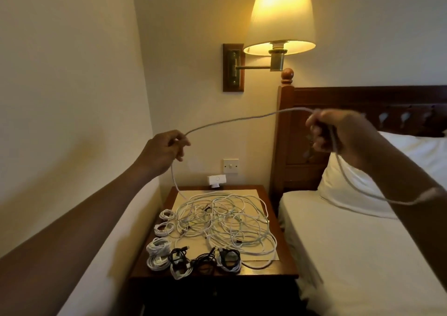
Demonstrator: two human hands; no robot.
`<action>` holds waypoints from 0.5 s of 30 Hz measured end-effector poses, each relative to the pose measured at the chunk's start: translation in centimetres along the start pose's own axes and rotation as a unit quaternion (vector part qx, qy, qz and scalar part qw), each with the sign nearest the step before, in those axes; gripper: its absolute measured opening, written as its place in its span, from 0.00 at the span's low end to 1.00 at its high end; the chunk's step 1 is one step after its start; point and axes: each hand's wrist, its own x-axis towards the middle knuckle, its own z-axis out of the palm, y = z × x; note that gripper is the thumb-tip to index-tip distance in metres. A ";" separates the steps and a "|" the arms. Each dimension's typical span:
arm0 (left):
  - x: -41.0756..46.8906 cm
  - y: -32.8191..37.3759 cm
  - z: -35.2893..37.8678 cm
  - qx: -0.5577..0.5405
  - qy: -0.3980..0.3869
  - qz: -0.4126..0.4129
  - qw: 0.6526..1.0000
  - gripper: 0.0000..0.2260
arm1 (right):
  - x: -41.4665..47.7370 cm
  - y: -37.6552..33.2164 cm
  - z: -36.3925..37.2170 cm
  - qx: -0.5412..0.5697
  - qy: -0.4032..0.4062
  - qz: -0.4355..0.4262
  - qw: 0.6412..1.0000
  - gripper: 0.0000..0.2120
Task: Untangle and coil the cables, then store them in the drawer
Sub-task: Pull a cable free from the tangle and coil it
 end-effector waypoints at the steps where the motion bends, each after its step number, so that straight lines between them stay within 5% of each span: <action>1: -0.1 0.5 -0.1 -0.020 0.012 0.018 1.000 0.08 | -0.1 0.7 -0.1 -0.099 -0.022 0.019 0.995 0.08; 2: -0.2 1.6 0.0 -0.027 0.022 0.048 0.998 0.08 | -0.3 1.4 -0.1 -0.184 -0.053 0.039 0.981 0.08; 4: -0.6 5.3 0.2 -0.009 0.031 0.131 0.991 0.09 | -1.0 2.1 0.6 -0.271 -0.104 0.061 0.955 0.25; 6: -0.6 8.5 0.5 0.013 0.017 0.205 0.979 0.10 | -1.8 1.3 2.2 -0.267 -0.127 0.021 0.955 0.44; 8: -0.6 10.7 1.1 0.038 -0.011 0.250 0.967 0.10 | -2.4 -0.1 4.8 -0.261 -0.148 -0.030 0.953 0.51; 10: -0.7 11.7 1.8 0.054 -0.028 0.238 0.969 0.09 | -2.7 -0.8 7.7 -0.253 -0.172 -0.056 0.950 0.40; 12: -0.8 11.7 1.8 0.060 -0.030 0.205 0.976 0.08 | -2.8 -0.5 9.8 -0.196 -0.174 -0.060 0.963 0.16; 15: -1.1 9.4 0.3 0.081 -0.074 0.134 0.985 0.09 | -2.3 0.1 9.4 -0.117 -0.112 -0.052 0.985 0.15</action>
